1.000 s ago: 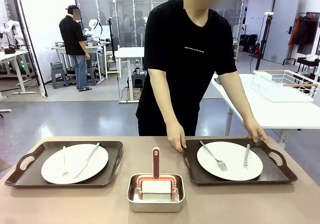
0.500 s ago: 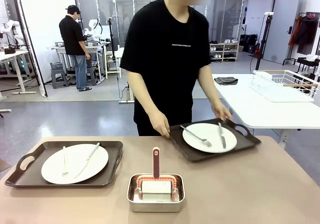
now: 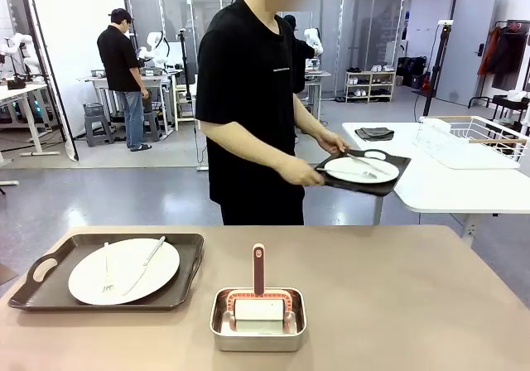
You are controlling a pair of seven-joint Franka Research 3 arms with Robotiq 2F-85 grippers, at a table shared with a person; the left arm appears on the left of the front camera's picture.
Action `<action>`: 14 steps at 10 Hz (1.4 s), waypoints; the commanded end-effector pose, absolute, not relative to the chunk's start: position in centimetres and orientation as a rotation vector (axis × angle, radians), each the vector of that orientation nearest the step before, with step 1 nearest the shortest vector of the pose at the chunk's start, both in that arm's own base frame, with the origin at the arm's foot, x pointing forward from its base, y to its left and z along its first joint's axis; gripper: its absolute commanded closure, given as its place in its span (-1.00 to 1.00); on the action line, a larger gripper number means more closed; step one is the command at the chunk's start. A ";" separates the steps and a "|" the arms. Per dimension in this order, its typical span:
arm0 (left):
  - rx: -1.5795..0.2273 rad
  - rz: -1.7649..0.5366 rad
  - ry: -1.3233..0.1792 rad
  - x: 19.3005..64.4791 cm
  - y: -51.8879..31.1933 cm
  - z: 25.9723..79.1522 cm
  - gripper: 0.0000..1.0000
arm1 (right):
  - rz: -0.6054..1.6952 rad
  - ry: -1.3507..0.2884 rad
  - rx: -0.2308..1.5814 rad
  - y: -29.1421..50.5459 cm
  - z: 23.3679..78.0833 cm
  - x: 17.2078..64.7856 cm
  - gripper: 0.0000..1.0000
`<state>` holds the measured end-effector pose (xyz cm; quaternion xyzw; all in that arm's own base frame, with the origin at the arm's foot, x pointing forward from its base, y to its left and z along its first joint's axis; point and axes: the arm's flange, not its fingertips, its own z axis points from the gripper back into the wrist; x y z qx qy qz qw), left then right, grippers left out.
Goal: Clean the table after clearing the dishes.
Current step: When the left (or right) Handle tray is removed, use the left hand (or right hand) to clean the left (or right) side of the table with the Lint Roller.
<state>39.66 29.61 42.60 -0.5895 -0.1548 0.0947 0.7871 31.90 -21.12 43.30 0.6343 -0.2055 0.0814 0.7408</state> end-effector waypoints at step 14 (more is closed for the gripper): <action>-1.276 0.189 -0.331 39.3 29.7 42.7 -1.00 | 0.490 -0.294 0.967 -13.4 53.4 35.2 -1.00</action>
